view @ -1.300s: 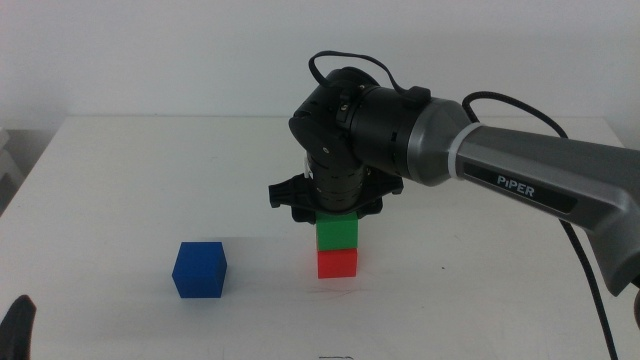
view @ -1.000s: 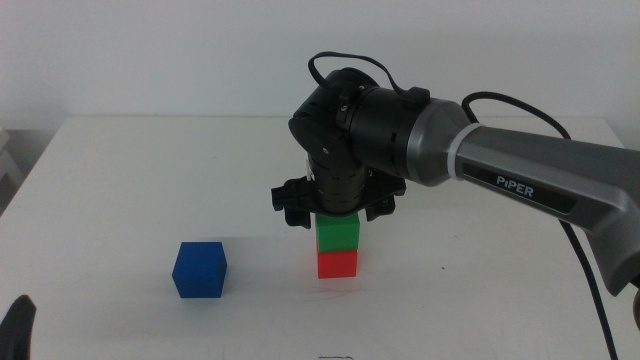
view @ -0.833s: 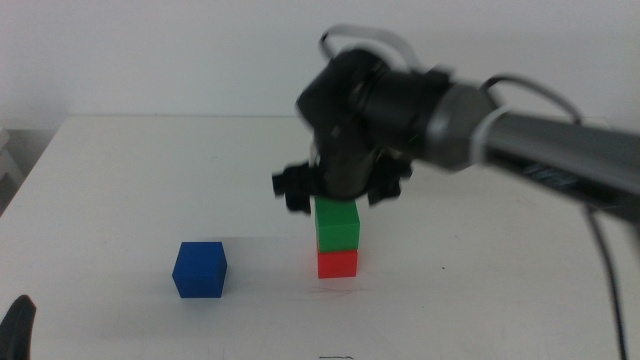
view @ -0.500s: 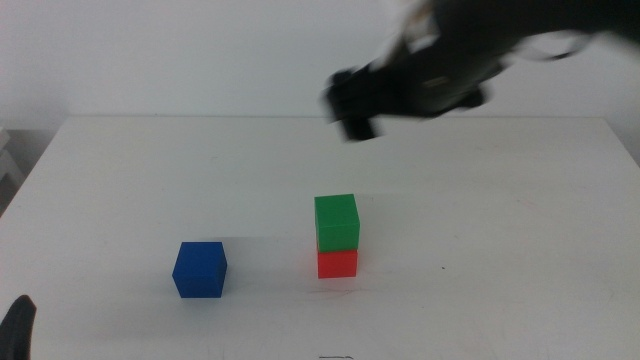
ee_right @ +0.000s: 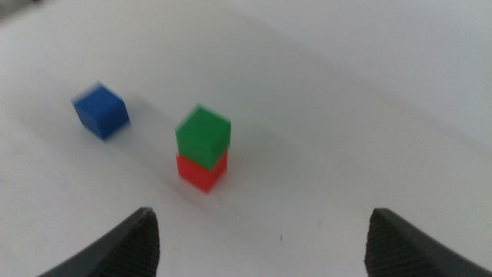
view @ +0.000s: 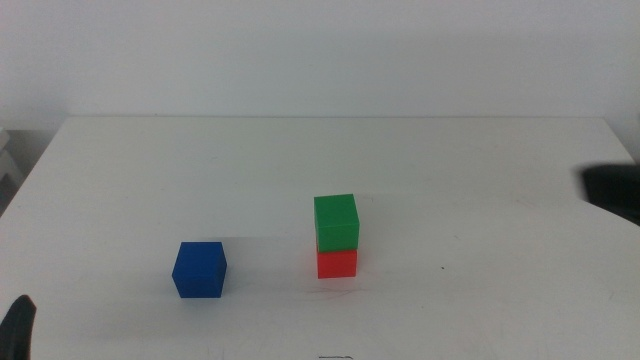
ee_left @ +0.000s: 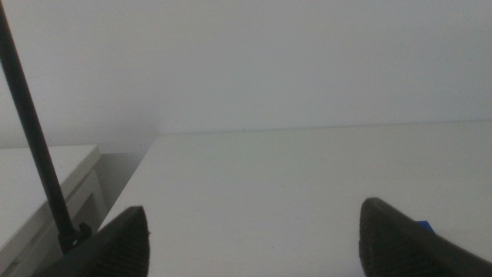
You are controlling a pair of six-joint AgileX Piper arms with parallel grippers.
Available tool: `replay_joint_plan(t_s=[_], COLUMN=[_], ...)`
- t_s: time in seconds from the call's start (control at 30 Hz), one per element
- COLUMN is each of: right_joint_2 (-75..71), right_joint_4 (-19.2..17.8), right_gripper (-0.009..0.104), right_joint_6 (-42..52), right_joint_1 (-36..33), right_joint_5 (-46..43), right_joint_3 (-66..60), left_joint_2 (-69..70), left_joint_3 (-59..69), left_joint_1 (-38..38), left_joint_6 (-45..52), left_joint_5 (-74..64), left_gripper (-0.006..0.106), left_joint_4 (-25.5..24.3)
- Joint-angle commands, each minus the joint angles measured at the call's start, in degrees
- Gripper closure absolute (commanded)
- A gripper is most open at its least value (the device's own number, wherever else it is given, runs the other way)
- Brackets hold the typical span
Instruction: Stack red cubes first, then green, then blue cubes in a specific spot.
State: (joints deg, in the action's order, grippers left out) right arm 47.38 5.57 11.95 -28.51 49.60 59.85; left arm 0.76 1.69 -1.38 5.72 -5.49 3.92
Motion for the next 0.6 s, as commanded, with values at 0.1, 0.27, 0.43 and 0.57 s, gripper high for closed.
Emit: replay_joint_plan(t_s=[0.1, 0.27, 0.43, 0.57], right_joint_2=[-12.30, -15.09, -14.96, -14.96], right_joint_4=[6.51, 7.41, 8.06, 8.06], right_gripper=[0.017, 0.017, 0.017, 0.017], right_joint_6=[7.53, 9.04, 8.99, 8.99], right_joint_1=[2.64, 2.58, 2.52, 2.52], right_joint_5=[-7.50, -7.42, -7.53, -8.52], right_joint_3=[-5.64, -7.13, -7.13, -7.13], left_joint_2=[1.14, 1.14, 1.14, 1.14], left_joint_3=[-0.18, -0.18, -0.18, -0.18], left_joint_1=[0.13, 0.13, 0.13, 0.13], left_joint_6=[-0.68, -0.68, -0.68, -0.68], left_joint_5=[4.43, 4.43, 4.43, 4.43], left_gripper=[0.007, 0.007, 0.007, 0.007], left_joint_4=[0.26, 0.26, 0.26, 0.26])
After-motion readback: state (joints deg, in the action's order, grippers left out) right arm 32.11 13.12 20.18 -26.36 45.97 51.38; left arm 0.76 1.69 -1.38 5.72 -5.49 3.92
